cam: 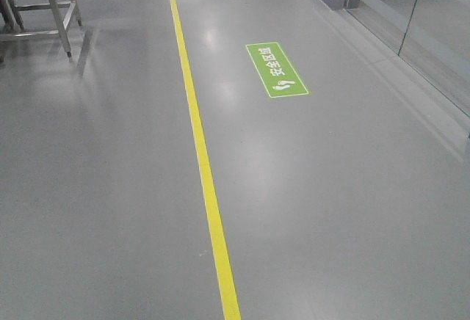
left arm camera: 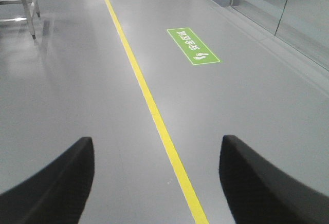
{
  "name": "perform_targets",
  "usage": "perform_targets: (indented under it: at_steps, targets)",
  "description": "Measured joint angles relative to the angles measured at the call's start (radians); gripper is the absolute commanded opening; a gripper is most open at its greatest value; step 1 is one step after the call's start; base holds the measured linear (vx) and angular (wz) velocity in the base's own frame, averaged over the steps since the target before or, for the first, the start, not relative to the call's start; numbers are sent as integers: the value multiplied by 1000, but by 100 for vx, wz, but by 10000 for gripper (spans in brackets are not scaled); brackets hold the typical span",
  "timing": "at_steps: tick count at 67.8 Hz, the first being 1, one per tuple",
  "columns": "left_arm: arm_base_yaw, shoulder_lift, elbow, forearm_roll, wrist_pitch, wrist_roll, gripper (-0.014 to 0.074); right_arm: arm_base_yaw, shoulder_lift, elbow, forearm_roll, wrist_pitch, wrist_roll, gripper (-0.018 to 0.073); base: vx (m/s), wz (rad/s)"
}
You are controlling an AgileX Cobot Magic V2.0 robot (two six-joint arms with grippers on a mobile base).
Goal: Move and align brake pads A on conveyor
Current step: 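Drive forward along the yellow floor line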
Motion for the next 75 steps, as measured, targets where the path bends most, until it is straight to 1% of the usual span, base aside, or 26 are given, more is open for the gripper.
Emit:
perform_targets:
  at_steps: [20,50,75]
  targets:
    - [0,0,0,0,0,0,502,0,0,0,0,0,-1,415,35,15]
    - [0,0,0,0,0,0,502,0,0,0,0,1,-1,415,52,26]
    - [0,0,0,0,0,0,502,0,0,0,0,1,-1,415,58,0]
